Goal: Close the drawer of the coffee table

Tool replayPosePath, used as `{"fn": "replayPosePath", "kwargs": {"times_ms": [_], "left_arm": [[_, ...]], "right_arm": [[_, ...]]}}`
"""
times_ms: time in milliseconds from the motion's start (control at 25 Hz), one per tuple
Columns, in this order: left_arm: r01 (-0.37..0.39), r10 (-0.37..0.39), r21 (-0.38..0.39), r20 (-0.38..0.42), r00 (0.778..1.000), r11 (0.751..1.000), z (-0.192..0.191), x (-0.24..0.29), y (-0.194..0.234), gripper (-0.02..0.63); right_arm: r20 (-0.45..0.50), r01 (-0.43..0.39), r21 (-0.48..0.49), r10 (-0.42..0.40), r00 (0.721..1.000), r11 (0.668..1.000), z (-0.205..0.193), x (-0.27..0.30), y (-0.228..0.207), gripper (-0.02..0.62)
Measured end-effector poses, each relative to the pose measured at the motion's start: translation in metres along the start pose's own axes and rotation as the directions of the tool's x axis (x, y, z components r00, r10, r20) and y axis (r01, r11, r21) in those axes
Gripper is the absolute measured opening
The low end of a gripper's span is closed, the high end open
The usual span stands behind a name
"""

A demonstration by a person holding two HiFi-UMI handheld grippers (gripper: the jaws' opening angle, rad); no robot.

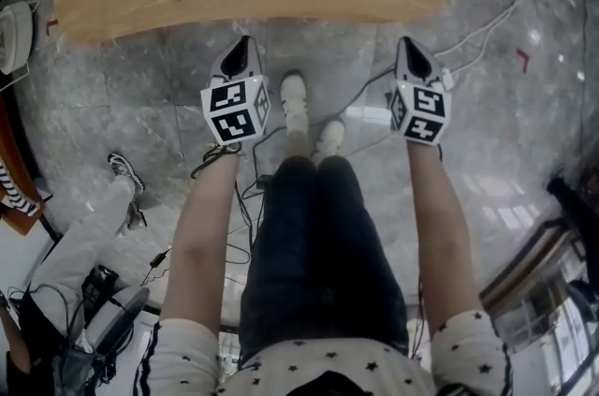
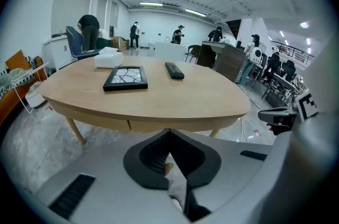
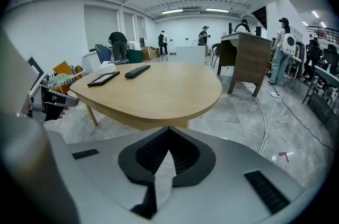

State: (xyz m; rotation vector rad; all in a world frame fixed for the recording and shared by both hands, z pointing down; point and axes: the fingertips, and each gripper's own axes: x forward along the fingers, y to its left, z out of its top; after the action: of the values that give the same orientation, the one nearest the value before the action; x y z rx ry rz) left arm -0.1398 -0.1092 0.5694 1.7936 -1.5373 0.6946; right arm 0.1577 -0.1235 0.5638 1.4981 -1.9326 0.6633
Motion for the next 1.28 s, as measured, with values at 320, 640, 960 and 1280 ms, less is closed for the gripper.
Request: {"fn": "replayPosePath", "kwargs": {"times_ms": [320, 640, 960, 1280], "left_arm": [[-0.003, 0.003, -0.001, 0.035, 0.999, 1.000, -0.002, -0.041, -0.030, 0.008], [0.033, -0.031, -0.041, 0.049, 0.998, 0.999, -0.004, -0.100, -0.060, 0.008], [0.119, -0.114, -0.073, 0.059, 0.992, 0.990, 0.009, -0.171, -0.106, 0.008], [0.169, -0.159, -0.124, 0.088, 0.983, 0.978, 0.035, -0.225, -0.136, 0.008]], "right_arm": [[0.074, -0.053, 0.003, 0.052, 0.996, 0.999, 0.015, -0.046, 0.020, 0.008], [0.099, -0.097, -0.008, 0.097, 0.990, 0.995, 0.024, -0.111, 0.045, 0.008], [0.096, -0.140, -0.028, 0.142, 0.985, 0.990, 0.036, -0.179, 0.068, 0.008], [0.122, -0.191, -0.042, 0.194, 0.973, 0.981, 0.059, -0.233, 0.085, 0.008]]}}
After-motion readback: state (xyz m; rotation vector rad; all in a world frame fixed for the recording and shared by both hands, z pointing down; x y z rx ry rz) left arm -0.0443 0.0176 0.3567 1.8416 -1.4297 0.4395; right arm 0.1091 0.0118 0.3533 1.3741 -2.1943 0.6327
